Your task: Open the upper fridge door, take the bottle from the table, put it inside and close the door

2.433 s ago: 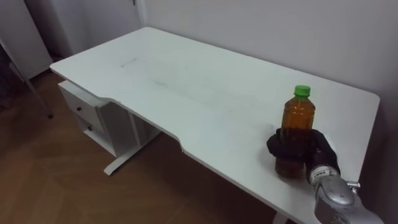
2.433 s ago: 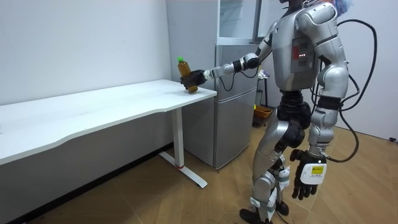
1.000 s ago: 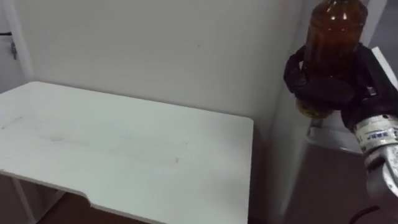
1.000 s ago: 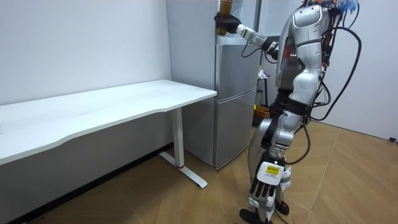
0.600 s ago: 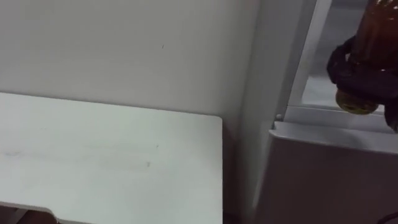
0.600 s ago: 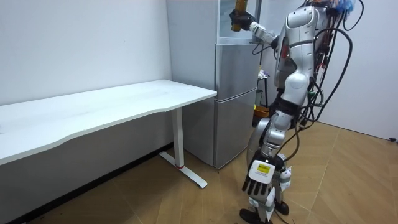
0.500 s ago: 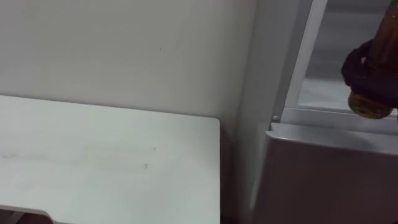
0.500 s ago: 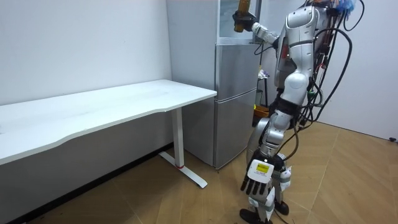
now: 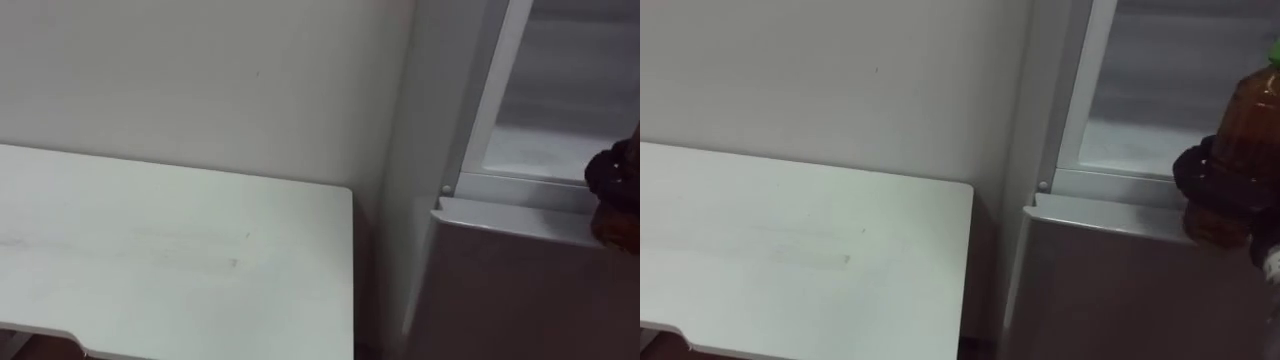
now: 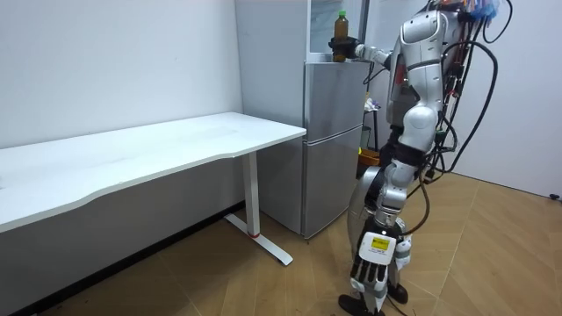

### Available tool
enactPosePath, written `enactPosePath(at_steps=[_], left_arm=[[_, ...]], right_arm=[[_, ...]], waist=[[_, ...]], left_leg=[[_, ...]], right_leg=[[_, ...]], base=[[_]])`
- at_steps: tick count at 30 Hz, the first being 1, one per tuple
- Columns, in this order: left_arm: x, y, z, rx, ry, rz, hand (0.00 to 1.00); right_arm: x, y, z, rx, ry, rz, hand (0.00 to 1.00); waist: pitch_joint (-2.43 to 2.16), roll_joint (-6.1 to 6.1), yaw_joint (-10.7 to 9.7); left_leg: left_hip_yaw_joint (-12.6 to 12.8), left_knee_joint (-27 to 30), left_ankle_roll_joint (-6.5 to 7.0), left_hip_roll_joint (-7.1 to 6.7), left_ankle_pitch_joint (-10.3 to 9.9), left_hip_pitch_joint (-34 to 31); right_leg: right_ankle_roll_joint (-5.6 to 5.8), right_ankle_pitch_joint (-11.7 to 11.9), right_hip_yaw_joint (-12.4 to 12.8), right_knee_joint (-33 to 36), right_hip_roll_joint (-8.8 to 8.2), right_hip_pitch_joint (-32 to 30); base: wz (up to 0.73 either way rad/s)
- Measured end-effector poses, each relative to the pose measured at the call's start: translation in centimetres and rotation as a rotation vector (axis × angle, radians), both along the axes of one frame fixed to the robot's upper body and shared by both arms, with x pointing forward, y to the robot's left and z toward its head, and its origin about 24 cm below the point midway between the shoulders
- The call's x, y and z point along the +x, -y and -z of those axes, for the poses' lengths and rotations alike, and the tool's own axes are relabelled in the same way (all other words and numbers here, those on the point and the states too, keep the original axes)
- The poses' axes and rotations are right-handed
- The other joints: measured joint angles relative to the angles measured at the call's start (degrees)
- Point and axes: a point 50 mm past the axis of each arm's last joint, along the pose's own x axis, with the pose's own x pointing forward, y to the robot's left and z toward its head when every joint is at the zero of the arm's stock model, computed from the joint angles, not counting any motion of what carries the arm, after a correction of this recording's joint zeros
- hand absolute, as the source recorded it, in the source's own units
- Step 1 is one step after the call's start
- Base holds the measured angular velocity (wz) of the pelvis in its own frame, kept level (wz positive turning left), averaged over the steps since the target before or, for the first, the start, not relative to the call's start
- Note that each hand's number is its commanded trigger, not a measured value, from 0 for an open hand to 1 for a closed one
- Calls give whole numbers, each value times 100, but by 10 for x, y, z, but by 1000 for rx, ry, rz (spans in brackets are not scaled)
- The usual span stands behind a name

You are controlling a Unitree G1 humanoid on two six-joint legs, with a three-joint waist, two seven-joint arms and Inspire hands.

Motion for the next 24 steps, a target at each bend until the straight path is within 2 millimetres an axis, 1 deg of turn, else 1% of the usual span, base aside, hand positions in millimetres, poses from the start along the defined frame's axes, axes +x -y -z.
enactPosePath(at_steps=[1, 3, 5, 6, 8, 10, 13, 17, 18, 20, 21, 24], left_arm=[[0, -1, 0, 3, 1, -7, 0], [1, -3, -1, 8, 6, -17, 0], [0, -4, -2, 13, 1, -23, 0], [-3, -4, -2, 14, -7, -25, 0], [-4, -5, -2, 24, -14, -27, 0], [-5, -6, -3, 31, -18, -27, 0], [-8, -7, -3, 34, -24, -32, 0], [-13, -7, -4, 37, -37, -41, 0], [-16, -8, -5, 40, -42, -43, 0], [-19, -9, -6, 46, -46, -56, 0], [-22, -11, -7, 54, -50, -65, 0], [-22, -14, -8, 74, -53, -66, 0]], right_arm=[[2, 3, -1, -12, -16, 16, 100], [4, 8, -3, -37, -40, 41, 100], [7, 9, -5, -51, -46, 60, 100], [8, 9, -8, -54, -43, 67, 100], [11, 10, -10, -53, -40, 75, 100], [12, 13, -16, -58, -34, 86, 100], [12, 15, -21, -103, -50, 91, 100], [10, 20, -26, -109, -52, 109, 100], [11, 21, -27, -85, -48, 114, 100], [14, 18, -34, -56, -38, 120, 100], [17, 17, -41, -42, -23, 125, 100], [20, 17, -58, -59, 4, 135, 100]], waist=[[-7, -18, 3], [-5, -29, 62], [-1, -37, 68], [-1, -37, 60], [2, -33, 64], [9, -7, 77], [-1, 17, 125], [-4, 4, 148], [-3, -1, 144], [-5, 2, 120], [-5, 5, 89], [-11, 21, 80]], left_leg=[[-19, -1, 3, -3, -4, -27], [-31, 1, 3, -5, -5, -56], [-63, 3, 3, -10, -4, -70], [-75, 10, 3, -11, -5, -72], [-94, 13, 2, -11, -5, -75], [-116, 19, 1, -13, -5, -82], [-122, 19, 0, -11, -11, -107], [-121, 35, 0, -8, -10, -177], [-121, 43, 1, -9, -9, -181], [-121, 47, 1, -6, -13, -180], [-121, 51, 0, -6, -17, -181], [-122, 116, -2, 2, -43, -184]], right_leg=[[0, 0, -23, 1, -1, -11], [0, 0, -25, 5, -1, -32], [0, 1, -46, 5, -2, -35], [1, 2, -110, 5, -10, -30], [0, 4, -155, 5, -13, -22], [0, 5, -255, 9, -22, -19], [0, 5, -267, 21, -25, -42], [0, 5, -274, 45, -26, -118], [0, 4, -283, 69, -31, -128], [3, 2, -302, 97, -34, -144], [3, 2, -309, 96, -34, -144], [3, 2, -354, 95, -31, -114]], base=[[7], [6], [7], [7], [6], [5], [1], [0], [0], [-2], [0], [0]])
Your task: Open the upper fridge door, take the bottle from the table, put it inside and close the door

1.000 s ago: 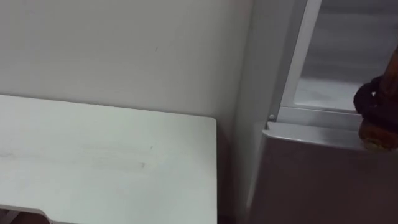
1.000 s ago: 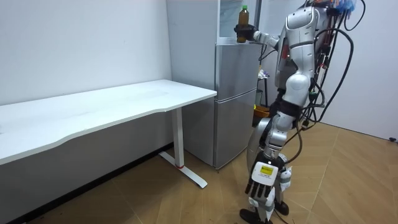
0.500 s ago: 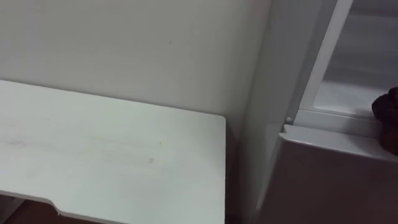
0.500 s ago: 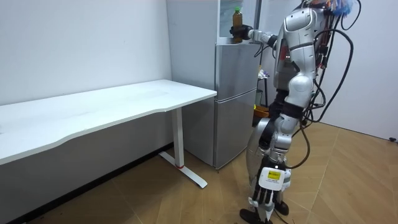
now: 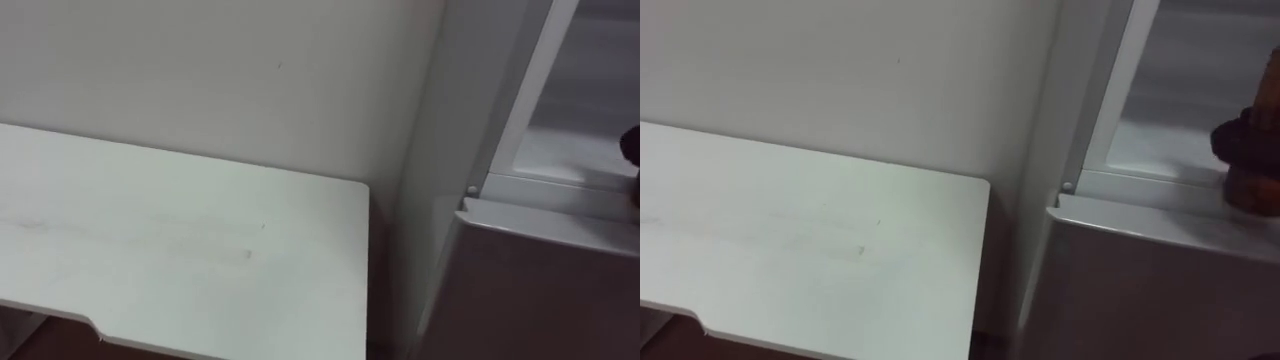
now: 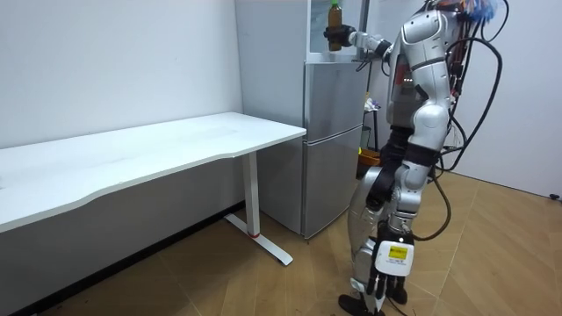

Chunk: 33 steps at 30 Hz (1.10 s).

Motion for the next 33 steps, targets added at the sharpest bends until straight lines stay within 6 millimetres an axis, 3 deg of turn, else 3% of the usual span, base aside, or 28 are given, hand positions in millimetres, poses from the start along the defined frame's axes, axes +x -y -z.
enactPosePath(at_steps=[4, 11, 17, 21, 28, 33], left_arm=[[1, -4, -2, 12, 9, 8, 0], [8, -6, -4, 15, 40, -7, 0], [5, -4, -3, 16, 7, -15, 0], [-1, -4, -4, 27, -19, -23, 0], [-5, -5, -5, 41, -42, -61, 0], [-6, -3, -4, 35, -50, -65, 0]], right_arm=[[0, 0, -15, -23, 30, 10, 100], [1, -1, -13, -29, 22, 28, 100], [7, 7, 7, -1, -72, 66, 100], [9, 11, 10, 17, -88, 77, 100], [11, 15, 20, 71, -119, 82, 100], [10, 18, 22, 77, -92, 93, 100]], waist=[[-6, 5, 58], [-10, 35, 161], [-6, 34, 284], [8, 18, 324], [28, 15, 599], [39, 73, 617]], left_leg=[[0, 14, -1, 7, -4, 9], [-104, 45, -5, -7, -8, -36], [-190, 96, -16, -21, -4, -89], [-266, 94, -16, -39, -2, -47], [-308, 100, -33, -42, -9, 18], [-449, 320, -81, -39, -61, -205]], right_leg=[[-1, 1, -66, 0, -2, 17], [-2, 1, -158, 1, -4, 20], [-2, 1, -220, 0, 5, 33], [0, 0, -236, -5, 5, 104], [-2, 1, -228, -111, 31, 247], [-3, 2, -288, -97, 68, 167]], base=[[0], [7], [7], [10], [3], [14]])
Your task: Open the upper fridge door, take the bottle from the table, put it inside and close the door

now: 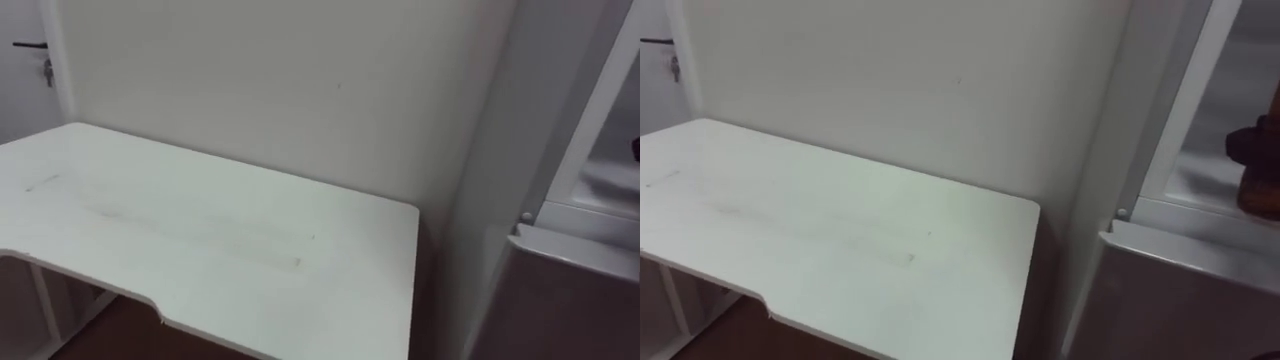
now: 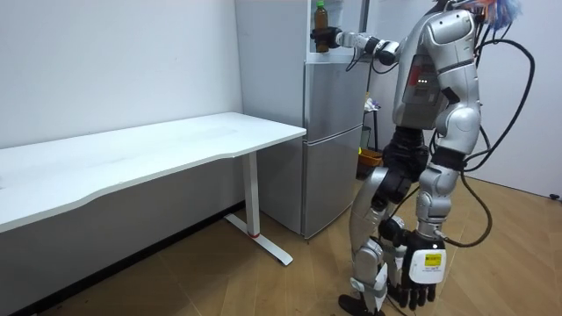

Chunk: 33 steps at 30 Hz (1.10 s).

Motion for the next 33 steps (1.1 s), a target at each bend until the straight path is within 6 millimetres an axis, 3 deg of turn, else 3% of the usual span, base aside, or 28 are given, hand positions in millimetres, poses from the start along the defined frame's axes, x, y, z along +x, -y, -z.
enactPosePath(at_steps=[3, 8, 9, 10, 11, 12, 15, 19, 33], left_arm=[[2, 0, 0, 9, -2, 11, 0], [3, -1, 0, 11, 1, 14, 0], [3, -1, -1, 12, 1, 15, 0], [5, -2, -1, 13, 5, 20, 0], [7, -2, -1, 13, 9, 23, 0], [10, -3, -1, 15, 20, 29, 0], [22, -7, -1, 23, 41, 71, 0], [39, -6, -1, 27, 84, 124, 0], [46, -3, 0, 14, 101, 152, 0]], right_arm=[[0, 0, -4, -14, 39, 2, 100], [-1, 1, -5, -19, 74, 14, 100], [0, 1, -4, -16, 81, 17, 73], [0, 1, -3, -14, 88, 21, 55], [0, 1, -3, -16, 96, 22, 5], [0, 1, -5, -18, 113, 20, 0], [4, -2, -7, -31, 144, 19, 0], [6, -3, -8, -33, 166, 22, 0], [10, -6, -2, -57, 137, -38, 0]], waist=[[9, 56, 37], [-15, 139, 192], [-16, 145, 209], [-19, 149, 234], [-19, 148, 270], [-16, 152, 323], [-7, 167, 320], [17, 238, 339], [22, 255, 214]], left_leg=[[-43, 128, -15, 25, 6, -212], [-60, 158, -31, 28, 53, -327], [-61, 177, -35, 31, 57, -350], [-60, 195, -41, 48, 61, -394], [-56, 195, -46, 56, 67, -404], [-46, 197, -45, 75, 89, -482], [-86, 197, -45, 85, 148, -613], [-91, 191, -57, 100, 181, -651], [-28, 130, -54, 96, 186, -561]], right_leg=[[-58, 37, -53, 2, 36, -158], [-81, 34, -93, -10, 31, -277], [-96, 16, -92, -35, 11, -277], [-90, 20, -96, -90, 32, -286], [-85, 23, -91, -93, 39, -318], [-83, 40, -109, -103, 51, -383], [-164, 103, -219, -114, 65, -465], [-170, 99, -234, -110, 67, -532], [-164, 108, -212, -155, 58, -454]], base=[[9], [2], [7], [3], [-7], [-8], [7], [4], [-1]])
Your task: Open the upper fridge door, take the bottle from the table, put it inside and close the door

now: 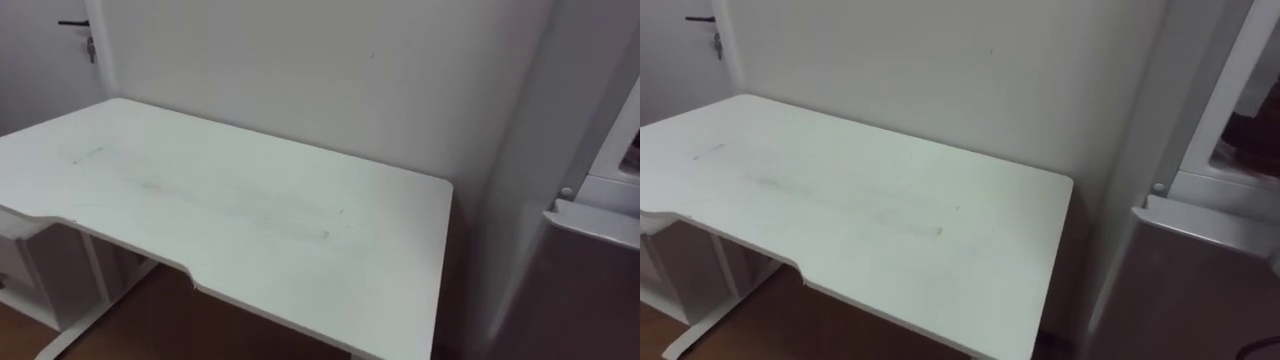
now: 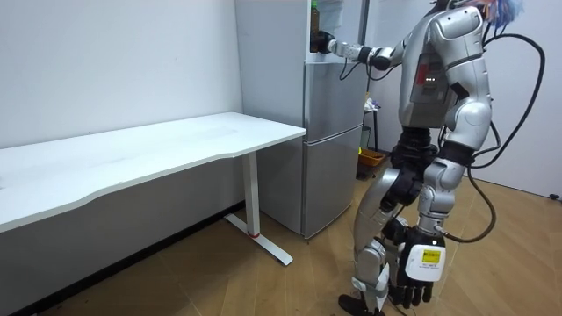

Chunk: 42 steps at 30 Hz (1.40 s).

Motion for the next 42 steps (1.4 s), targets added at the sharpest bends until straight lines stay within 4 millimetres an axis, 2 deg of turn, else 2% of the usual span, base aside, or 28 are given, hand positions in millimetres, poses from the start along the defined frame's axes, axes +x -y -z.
enactPosePath(at_steps=[8, 15, 16, 20, 21, 23, 25, 26, 27, 32, 36, 40, 42], left_arm=[[-7, 0, -3, 5, 0, 1, 0], [-9, 0, -2, -7, -5, -2, 0], [-9, 1, -2, -15, -2, -1, 0], [-5, 1, -1, -32, 12, 4, 0], [-4, 1, -1, -32, 14, 5, 0], [-3, 1, -1, -32, 17, 7, 0], [-1, 2, -1, -32, 18, 15, 0], [0, 2, -1, -31, 20, 17, 0], [2, 2, -1, -31, 22, 23, 0], [6, 3, 0, -23, 26, 55, 0], [11, 5, 2, -27, 49, 45, 0], [5, 8, 3, -27, 47, 38, 0], [3, 9, 4, -30, 41, 37, 0]], right_arm=[[3, -3, 6, 33, -44, -70, 0], [5, -7, 8, 71, -52, -110, 0], [5, -8, 8, 83, -48, -117, 0], [2, -10, 13, 78, -52, -134, 0], [0, -11, 14, 75, -54, -140, 0], [-2, -13, 16, 66, -52, -158, 0], [-7, -15, 14, 56, -35, -182, 0], [-9, -15, 14, 49, -31, -184, 0], [-13, -17, 13, 32, -20, -194, 0], [-25, -23, 10, -59, -14, -202, 0], [-33, -32, 4, -80, 33, -224, 0], [-45, -43, -12, -111, 120, -230, 0], [-50, -45, -15, -112, 149, -233, 0]], waist=[[-56, -91, -95], [-64, -123, -241], [-81, -158, -258], [-76, -209, -270], [-56, -226, -266], [-54, -231, -301], [-33, -205, -406], [-35, -209, -412], [-17, -176, -418], [-28, -61, -558], [2, 9, -622], [-5, 8, -697], [-2, -1, -734]], left_leg=[[40, -168, 2, -21, 3, 299], [47, -286, 7, -70, 0, 497], [58, -298, 8, -70, -1, 505], [130, -362, 17, -60, -16, 608], [163, -377, 21, -54, -34, 672], [166, -359, 24, -54, -68, 688], [163, -340, 39, -61, -90, 682], [163, -340, 43, -62, -94, 684], [167, -339, 50, -60, -104, 691], [258, -378, 72, -55, -120, 765], [376, -451, 79, -31, -124, 880], [526, -535, 83, -6, -128, 1010], [584, -557, 84, 7, -132, 1065]], right_leg=[[11, -14, 124, -50, -11, 223], [49, -49, 157, -133, -30, 400], [49, -49, 161, -132, -32, 402], [52, -47, 220, -141, -1, 501], [52, -47, 243, -140, -3, 523], [60, -53, 262, -150, -2, 556], [66, -52, 279, -145, -3, 577], [69, -50, 281, -141, -6, 577], [75, -47, 288, -133, -10, 575], [89, -40, 383, -97, -28, 583], [101, -47, 556, -34, -35, 609], [108, -52, 739, -30, -28, 641], [108, -52, 754, -31, -28, 664]], base=[[-2], [2], [-4], [-9], [-9], [-4], [0], [-5], [-8], [-10], [-18], [-22], [-15]])
